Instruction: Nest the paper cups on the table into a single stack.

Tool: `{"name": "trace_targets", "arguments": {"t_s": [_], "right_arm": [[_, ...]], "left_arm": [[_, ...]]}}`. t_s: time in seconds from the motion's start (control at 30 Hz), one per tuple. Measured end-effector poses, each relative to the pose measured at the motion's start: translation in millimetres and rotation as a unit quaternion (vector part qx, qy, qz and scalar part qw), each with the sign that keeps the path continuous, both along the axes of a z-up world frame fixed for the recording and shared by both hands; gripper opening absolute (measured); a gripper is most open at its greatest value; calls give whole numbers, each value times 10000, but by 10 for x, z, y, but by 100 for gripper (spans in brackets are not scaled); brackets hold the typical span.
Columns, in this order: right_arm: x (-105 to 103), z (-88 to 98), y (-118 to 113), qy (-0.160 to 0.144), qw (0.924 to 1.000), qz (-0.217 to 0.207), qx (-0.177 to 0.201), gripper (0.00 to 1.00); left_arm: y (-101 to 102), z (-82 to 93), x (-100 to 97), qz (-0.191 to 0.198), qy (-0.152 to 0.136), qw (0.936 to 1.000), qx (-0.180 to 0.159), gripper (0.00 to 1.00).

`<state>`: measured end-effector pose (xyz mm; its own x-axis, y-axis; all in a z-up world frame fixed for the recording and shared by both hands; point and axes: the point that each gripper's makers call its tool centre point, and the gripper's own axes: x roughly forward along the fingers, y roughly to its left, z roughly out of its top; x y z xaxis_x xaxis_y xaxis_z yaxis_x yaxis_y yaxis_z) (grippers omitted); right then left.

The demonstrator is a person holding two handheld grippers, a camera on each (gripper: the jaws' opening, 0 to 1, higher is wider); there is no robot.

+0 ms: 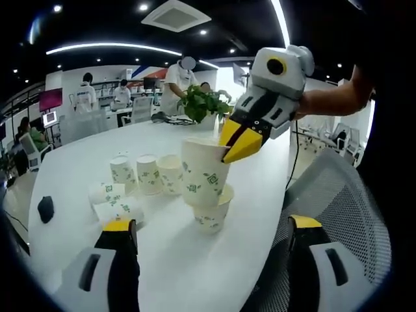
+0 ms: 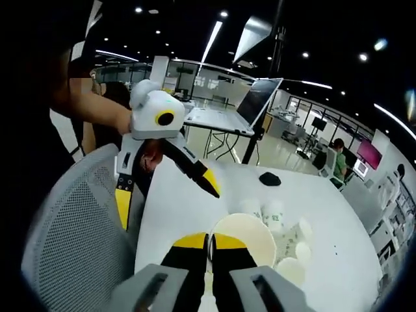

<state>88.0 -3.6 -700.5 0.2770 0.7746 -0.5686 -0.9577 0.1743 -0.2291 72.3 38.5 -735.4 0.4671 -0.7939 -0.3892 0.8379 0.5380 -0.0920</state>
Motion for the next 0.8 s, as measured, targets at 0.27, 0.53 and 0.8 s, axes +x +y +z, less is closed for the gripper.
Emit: {"name": "trace_targets", "arguments": {"t_s": [0.27, 0.53, 0.8], "right_arm": [[14, 40, -92, -34, 9999, -88, -36, 0], [-19, -20, -126, -3, 9998, -72, -183, 0], [-39, -160, -108, 68, 9992, -43, -403, 0]], "left_arm": [[-11, -5, 9, -20, -7, 10000, -4, 94], [-17, 2, 22, -40, -23, 10000, -7, 94], [-15, -13, -1, -41, -8, 10000, -2, 94]]}}
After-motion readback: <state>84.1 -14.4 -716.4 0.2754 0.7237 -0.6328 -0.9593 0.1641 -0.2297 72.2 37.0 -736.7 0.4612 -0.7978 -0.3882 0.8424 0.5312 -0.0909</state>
